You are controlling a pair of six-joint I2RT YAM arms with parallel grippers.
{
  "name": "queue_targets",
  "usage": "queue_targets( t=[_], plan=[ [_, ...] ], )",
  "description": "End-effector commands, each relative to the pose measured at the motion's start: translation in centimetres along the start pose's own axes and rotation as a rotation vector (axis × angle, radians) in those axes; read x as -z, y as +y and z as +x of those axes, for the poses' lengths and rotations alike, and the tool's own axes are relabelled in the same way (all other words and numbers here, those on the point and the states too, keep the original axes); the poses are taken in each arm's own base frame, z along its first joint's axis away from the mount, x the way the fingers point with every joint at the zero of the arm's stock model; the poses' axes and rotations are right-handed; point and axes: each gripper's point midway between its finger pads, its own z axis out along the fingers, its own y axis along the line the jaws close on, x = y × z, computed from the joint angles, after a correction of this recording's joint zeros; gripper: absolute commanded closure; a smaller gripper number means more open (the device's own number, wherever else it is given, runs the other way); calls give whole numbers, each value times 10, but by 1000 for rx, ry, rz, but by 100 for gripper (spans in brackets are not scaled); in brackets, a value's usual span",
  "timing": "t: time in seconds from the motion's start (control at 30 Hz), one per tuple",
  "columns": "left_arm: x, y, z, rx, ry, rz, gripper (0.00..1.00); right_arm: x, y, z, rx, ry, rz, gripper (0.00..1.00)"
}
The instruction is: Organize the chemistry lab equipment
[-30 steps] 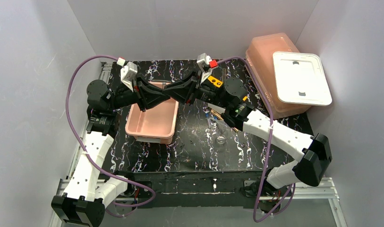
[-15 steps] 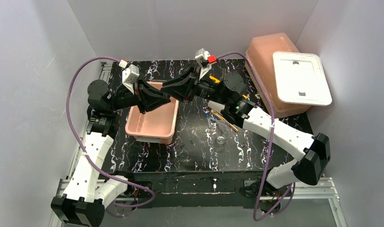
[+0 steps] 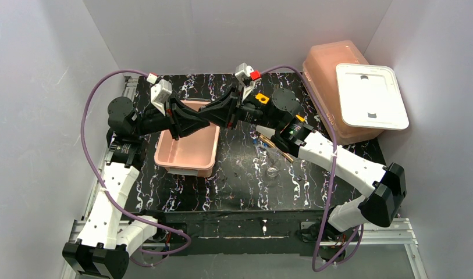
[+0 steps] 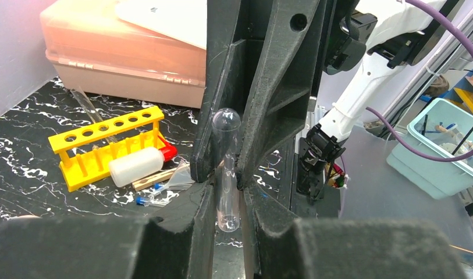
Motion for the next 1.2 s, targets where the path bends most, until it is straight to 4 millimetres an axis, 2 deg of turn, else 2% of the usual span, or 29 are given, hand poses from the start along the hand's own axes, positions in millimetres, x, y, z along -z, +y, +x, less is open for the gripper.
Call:
queue_targets(
  t=[0.0, 0.2, 0.23, 0.27, 0.3, 0.33, 0.37, 0.4, 0.57, 0.7, 0.83, 1.0, 1.17],
  plan=[
    [2, -15, -18, -76, -18, 26, 100, 1, 9, -22, 40, -50, -19, 82],
    [3, -15, -17, -79, -11, 22, 100, 4, 7, -26, 51, -62, -2, 95],
    [3, -15, -17, -79, -11, 23, 91, 6, 5, -26, 55, -60, 6, 96],
    [3, -15, -17, -76, -8, 22, 60, 8, 2, -25, 58, -53, 18, 97],
    [3, -16, -17, -79, -5, 24, 36, 11, -3, -25, 64, -51, 36, 97],
    [3, -16, -17, -80, -3, 24, 18, 15, -8, -25, 69, -49, 56, 97],
    [4, -16, -17, -79, -3, 15, 5, 19, -15, -25, 76, -46, 81, 98],
    [4, -14, -17, -74, -5, 3, 2, 25, -23, -25, 82, -44, 114, 98],
    [4, -6, -14, -54, -5, -46, 2, 66, -80, -15, 131, -9, 314, 98],
    [6, 6, -9, -44, 7, -110, 2, 116, -137, 3, 144, 5, 525, 98],
    [7, 17, 1, -13, 22, -157, 2, 169, -187, 33, 193, 22, 735, 99],
    [7, 20, 8, -20, 29, -156, 2, 213, -233, 50, 231, 17, 927, 99],
    [7, 23, 14, -27, 39, -159, 2, 243, -269, 55, 219, -7, 1034, 99]
  ],
)
